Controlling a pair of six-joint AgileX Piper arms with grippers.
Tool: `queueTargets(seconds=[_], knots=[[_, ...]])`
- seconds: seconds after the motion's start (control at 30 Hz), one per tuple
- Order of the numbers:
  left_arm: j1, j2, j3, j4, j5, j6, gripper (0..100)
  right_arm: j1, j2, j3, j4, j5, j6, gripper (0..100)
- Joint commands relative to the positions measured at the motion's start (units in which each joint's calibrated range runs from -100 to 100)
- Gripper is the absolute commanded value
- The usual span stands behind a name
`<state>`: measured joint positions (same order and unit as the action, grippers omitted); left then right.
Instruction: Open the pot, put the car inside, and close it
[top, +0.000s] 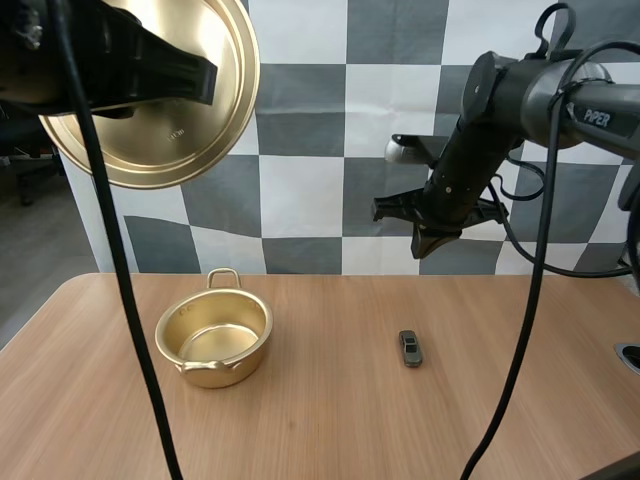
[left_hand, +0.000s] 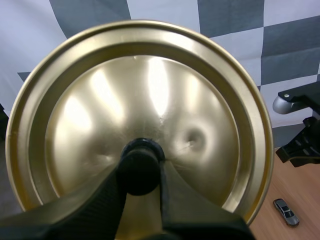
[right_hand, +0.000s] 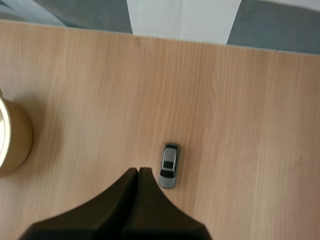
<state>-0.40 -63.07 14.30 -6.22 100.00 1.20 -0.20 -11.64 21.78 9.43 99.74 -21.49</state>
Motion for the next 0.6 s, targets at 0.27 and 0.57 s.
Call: queueTargets(seconds=[0.27, 0.57], knots=[[0.01, 0.05, 0.03, 0.15, 0.0, 0.65, 0, -0.02, 2.13, 6.24, -2.86, -0.07, -0.15, 26], [0.01, 0.05, 0.03, 0.15, 0.0, 0.76, 0, -0.02, 3.53, 6.24, -2.57, -0.77, -3.18, 100]])
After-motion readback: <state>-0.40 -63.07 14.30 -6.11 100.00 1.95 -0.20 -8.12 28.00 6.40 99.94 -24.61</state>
